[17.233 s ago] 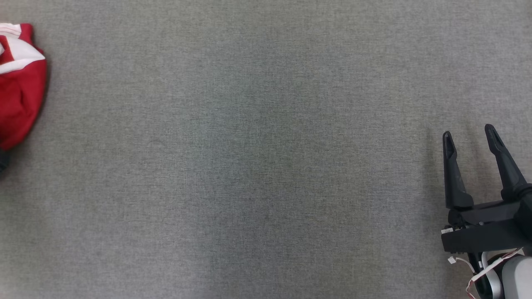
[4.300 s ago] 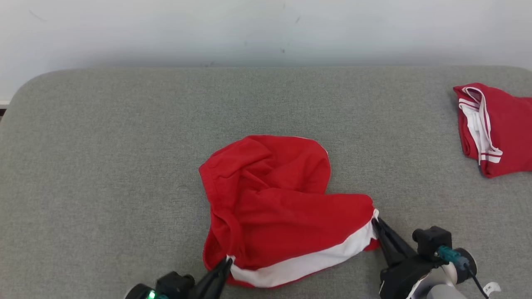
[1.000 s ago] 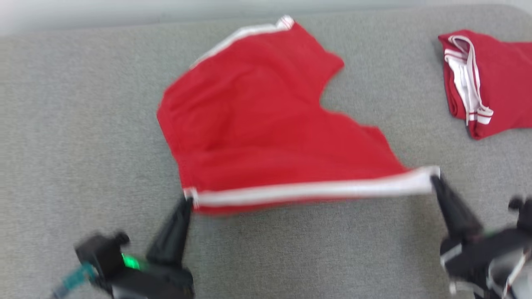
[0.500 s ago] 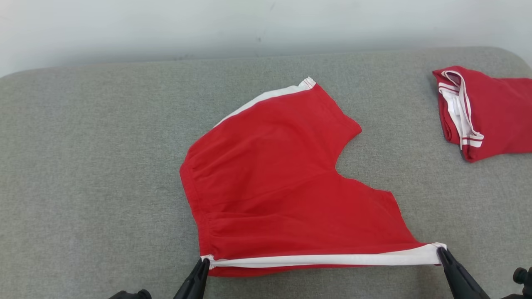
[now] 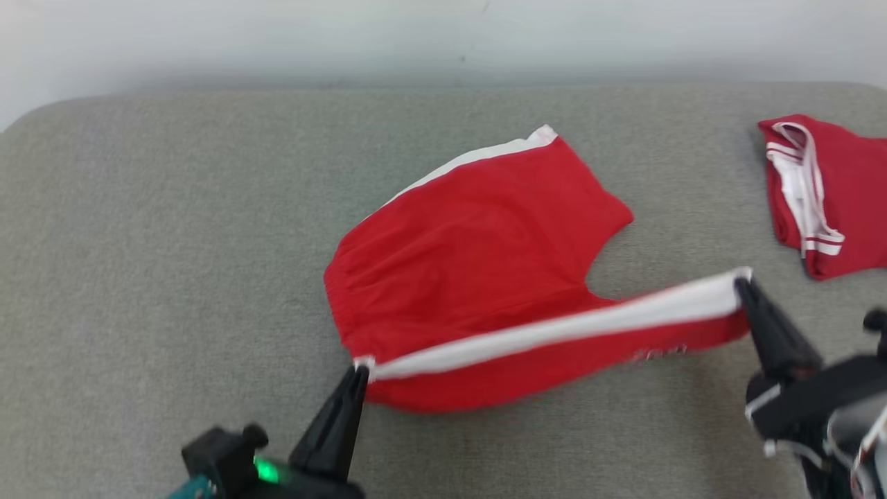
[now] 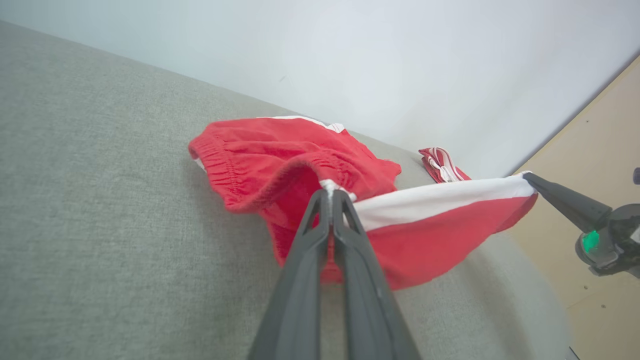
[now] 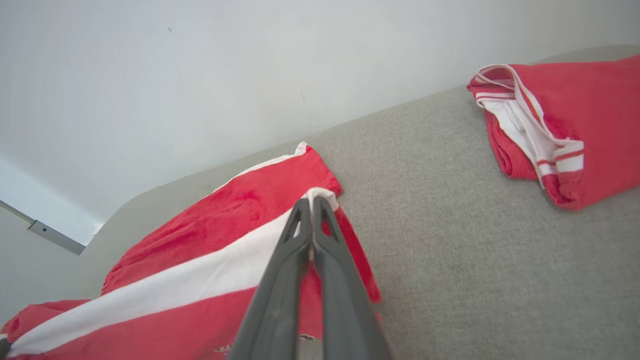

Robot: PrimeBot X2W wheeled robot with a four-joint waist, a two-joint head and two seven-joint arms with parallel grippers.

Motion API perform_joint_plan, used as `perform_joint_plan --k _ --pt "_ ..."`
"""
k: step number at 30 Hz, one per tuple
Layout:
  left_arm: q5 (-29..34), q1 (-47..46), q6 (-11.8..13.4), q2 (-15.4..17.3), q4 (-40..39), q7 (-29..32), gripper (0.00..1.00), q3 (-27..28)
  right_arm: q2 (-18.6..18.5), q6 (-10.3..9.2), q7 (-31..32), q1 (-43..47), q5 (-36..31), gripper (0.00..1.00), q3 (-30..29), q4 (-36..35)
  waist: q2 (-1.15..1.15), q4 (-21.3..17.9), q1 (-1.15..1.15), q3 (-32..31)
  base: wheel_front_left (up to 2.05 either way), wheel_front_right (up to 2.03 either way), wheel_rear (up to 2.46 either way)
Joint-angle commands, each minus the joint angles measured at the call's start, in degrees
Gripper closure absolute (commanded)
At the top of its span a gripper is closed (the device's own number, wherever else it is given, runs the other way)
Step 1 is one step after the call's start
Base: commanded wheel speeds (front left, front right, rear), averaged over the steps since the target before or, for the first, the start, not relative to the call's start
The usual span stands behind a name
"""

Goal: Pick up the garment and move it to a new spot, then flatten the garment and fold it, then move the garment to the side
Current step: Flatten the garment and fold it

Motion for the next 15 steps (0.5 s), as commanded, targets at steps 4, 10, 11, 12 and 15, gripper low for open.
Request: perform_joint_plan --k 4,10,11,12,15 --pt "0.1 -5.7 -0.8 -2.0 1.9 -0.1 1.00 1.0 -1.8 -0.16 -0.4 -8.5 -1.0 1.00 1.0 4.0 0.00 3.1 0.00 3.1 0.00 0.00 0.00" --pt "-0.6 -13.9 -1.6 -5.3 6.7 -0.1 1.00 2.5 -3.6 -0.16 -0.5 -22.4 -2.0 1.00 2.8 13.7 0.00 5.9 0.00 6.9 0.00 0.00 0.00" --pt "-0.6 -15.1 -1.7 -5.7 7.8 -0.1 1.00 2.7 -3.6 -0.16 -0.6 -24.8 -2.1 1.00 3.1 15.8 0.00 6.3 0.00 7.5 0.00 0.00 0.00" --pt "-0.5 -16.4 -1.8 -6.1 8.9 -0.1 1.00 2.8 -3.6 -0.16 -0.8 -27.0 -2.3 1.00 3.2 17.9 0.00 6.9 0.00 8.2 0.00 0.00 0.00" --pt "-0.4 -20.0 -1.8 -7.2 12.2 -0.1 1.00 3.3 -3.1 -0.16 -1.5 -33.5 -2.9 1.00 4.2 24.2 0.00 8.1 0.00 10.1 0.00 0.00 0.00"
